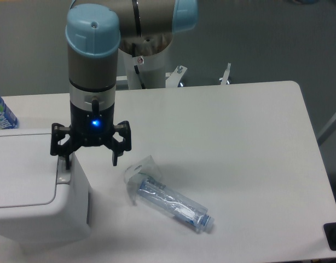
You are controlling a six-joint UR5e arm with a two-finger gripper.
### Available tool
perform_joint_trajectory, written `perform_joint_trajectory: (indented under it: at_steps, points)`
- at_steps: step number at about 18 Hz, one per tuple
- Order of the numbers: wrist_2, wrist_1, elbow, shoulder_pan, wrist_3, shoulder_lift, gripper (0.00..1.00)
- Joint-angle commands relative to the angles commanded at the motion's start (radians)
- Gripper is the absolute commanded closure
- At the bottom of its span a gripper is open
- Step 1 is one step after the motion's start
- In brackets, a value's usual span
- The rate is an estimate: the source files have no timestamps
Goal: Open the trash can
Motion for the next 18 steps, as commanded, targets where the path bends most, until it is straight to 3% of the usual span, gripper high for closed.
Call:
perform_joint_trajectory:
  at_steps: [8,10,14,18]
  points:
    - [0.000,0.002,0.002,0.000,0.000,-0.003,0.00]
    - [0.000,0.005,0.026,0.000,0.014,-0.002,0.00]
    - [0.018,0.064,0.084,0.031,0.014,0.000,0.00]
    - [0.148,0.114,0.091,0.112,0.049,0.009,0.00]
